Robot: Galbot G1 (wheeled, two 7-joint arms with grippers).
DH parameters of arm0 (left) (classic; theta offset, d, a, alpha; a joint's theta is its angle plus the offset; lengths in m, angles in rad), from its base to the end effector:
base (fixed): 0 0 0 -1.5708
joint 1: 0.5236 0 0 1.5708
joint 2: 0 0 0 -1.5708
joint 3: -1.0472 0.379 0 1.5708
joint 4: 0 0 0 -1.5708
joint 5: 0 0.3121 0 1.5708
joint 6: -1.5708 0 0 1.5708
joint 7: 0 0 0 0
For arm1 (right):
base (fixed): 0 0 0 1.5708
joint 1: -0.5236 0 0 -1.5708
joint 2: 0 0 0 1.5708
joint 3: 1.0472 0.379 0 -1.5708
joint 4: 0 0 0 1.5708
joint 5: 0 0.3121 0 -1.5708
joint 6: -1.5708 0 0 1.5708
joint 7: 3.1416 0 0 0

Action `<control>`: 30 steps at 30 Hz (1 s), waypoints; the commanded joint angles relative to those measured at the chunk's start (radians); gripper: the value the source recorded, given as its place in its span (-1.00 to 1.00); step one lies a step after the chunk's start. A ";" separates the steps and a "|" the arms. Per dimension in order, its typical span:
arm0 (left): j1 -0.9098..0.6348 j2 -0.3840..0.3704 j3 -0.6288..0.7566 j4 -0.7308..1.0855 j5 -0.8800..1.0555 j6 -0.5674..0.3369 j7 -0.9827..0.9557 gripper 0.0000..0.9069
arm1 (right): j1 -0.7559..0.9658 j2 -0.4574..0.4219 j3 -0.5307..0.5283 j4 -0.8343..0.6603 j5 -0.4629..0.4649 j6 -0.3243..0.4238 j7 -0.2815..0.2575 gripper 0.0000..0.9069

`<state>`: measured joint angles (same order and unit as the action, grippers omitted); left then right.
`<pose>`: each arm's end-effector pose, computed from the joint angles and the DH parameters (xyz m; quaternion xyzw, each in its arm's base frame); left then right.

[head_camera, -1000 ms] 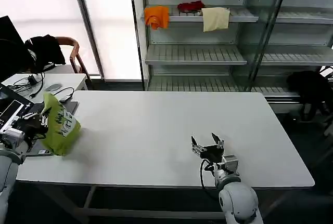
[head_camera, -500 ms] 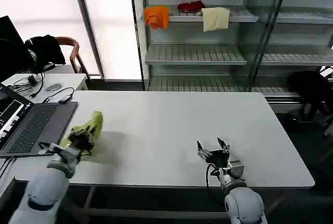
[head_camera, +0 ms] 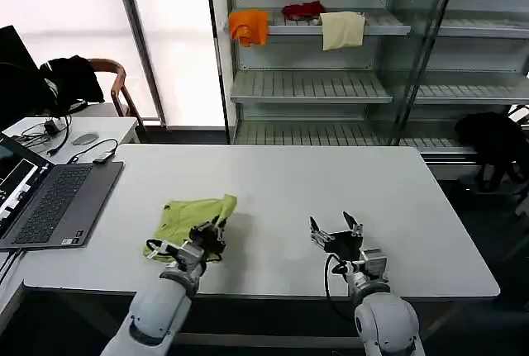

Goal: Fold and organize the clothes.

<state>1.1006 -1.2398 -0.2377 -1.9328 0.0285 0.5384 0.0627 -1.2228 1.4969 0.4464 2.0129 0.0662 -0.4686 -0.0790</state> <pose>0.2646 0.0094 -0.2952 -0.1550 -0.9615 -0.1800 0.1381 0.2339 0.0036 -0.2918 0.0922 -0.9903 -0.0010 0.1039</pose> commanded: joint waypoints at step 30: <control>-0.052 0.026 -0.070 -0.011 -0.252 -0.021 -0.068 1.00 | 0.049 0.033 -0.182 -0.125 0.288 -0.114 0.057 1.00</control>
<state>1.0092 -1.2825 -0.1583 -1.9225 -0.1641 0.5235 -0.0027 -1.1961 1.5203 0.3392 1.9981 0.2158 -0.5714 -0.0719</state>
